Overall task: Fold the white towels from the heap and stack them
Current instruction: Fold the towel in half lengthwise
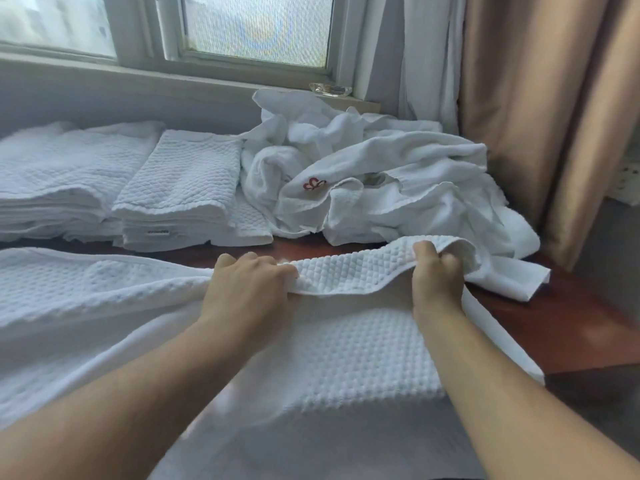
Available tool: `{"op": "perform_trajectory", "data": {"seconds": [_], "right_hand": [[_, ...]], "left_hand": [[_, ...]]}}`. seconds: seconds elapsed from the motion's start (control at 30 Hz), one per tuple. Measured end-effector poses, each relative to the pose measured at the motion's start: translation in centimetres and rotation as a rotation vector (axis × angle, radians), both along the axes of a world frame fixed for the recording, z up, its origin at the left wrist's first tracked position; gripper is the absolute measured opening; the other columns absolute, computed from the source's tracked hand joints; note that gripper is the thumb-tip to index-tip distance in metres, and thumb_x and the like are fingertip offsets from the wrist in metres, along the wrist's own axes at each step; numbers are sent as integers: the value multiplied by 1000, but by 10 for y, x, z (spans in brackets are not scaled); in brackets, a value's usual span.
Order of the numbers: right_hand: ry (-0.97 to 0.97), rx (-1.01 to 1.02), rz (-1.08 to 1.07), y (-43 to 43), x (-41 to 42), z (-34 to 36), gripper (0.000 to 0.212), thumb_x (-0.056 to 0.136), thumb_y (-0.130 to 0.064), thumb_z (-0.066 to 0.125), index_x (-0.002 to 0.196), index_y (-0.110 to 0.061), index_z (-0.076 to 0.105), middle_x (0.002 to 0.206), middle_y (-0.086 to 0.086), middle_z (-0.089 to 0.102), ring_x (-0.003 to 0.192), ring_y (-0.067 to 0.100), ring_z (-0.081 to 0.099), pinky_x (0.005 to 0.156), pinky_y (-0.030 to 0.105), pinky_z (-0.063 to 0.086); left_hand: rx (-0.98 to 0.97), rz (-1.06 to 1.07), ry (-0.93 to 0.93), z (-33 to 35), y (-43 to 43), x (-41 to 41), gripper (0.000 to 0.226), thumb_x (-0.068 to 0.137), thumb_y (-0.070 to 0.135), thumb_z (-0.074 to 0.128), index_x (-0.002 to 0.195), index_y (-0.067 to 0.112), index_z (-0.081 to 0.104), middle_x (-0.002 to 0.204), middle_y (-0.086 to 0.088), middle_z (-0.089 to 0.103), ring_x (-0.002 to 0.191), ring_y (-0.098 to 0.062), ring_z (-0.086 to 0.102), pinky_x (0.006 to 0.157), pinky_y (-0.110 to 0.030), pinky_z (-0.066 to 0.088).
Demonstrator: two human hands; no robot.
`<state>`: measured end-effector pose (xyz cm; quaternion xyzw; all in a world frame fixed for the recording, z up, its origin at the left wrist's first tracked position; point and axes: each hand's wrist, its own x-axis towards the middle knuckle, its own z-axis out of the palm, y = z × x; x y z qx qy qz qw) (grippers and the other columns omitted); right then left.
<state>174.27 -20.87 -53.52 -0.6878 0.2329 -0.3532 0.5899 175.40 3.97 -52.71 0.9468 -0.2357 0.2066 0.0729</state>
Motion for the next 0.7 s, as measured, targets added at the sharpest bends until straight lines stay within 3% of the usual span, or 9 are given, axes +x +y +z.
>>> {"op": "perform_trajectory", "data": {"seconds": [0.1,0.17,0.2,0.27,0.37,0.5,0.57,0.63,0.7], "right_hand": [[357,-280,176,-8,-4,10,24,87,-34,61,83,-11,64,83,-4,64,89,25,63,64,27,44],[606,-505,105,-15,-9,10,27,93,-37,57,89,-11,59,89,-3,59,90,27,59,69,28,41],[637,-536,43,-18,-12,9,27,94,-38,54,88,-11,57,89,0,58,86,26,57,69,30,40],[496,-441,-56,-22,-20,4,24,94,-33,52,80,-14,55,83,0,59,72,17,53,60,29,36],[54,-85,-132,-28,-31,4,16,84,-32,52,87,-21,62,85,-13,64,76,1,57,62,22,40],[-161,244,-145,-41,-32,-1,37,75,-16,53,110,-18,64,105,4,71,92,21,72,77,36,58],[-106,188,-176,-45,-29,-3,42,78,-17,57,120,-12,59,105,5,70,93,22,71,78,36,59],[-9,3,-240,-47,-30,-1,41,86,-25,65,123,-11,57,93,-10,65,85,11,66,66,21,51],[10,-158,-311,-48,-41,5,42,87,-23,66,127,-12,56,91,-16,61,85,11,65,59,9,43]], "left_hand": [[-130,129,62,-6,-6,-12,26,95,44,42,94,28,63,96,8,62,102,-19,53,89,-41,35],[-190,116,-16,-12,-5,-19,26,97,43,43,94,28,64,93,8,64,96,-19,53,86,-39,34],[-231,69,-71,-14,-3,-22,26,96,42,45,94,27,66,90,7,66,92,-20,56,83,-39,35],[-293,-131,-145,-14,-1,-26,25,90,39,50,91,24,70,82,4,68,80,-27,63,71,-38,40],[-239,-462,-139,-12,0,-31,24,82,34,59,94,21,75,71,3,66,63,-29,64,56,-33,47],[-211,-521,-98,-10,0,-32,21,66,31,73,86,27,79,62,6,63,52,-27,60,47,-25,44],[-199,-540,-93,-10,0,-31,19,63,33,77,82,29,79,61,6,64,51,-26,60,46,-26,45],[-187,-561,-94,-11,0,-30,14,63,35,77,74,26,76,59,5,61,51,-26,59,47,-26,45],[-182,-564,-89,-10,1,-30,19,65,35,69,58,19,62,53,4,52,50,-25,53,49,-25,39]]}}
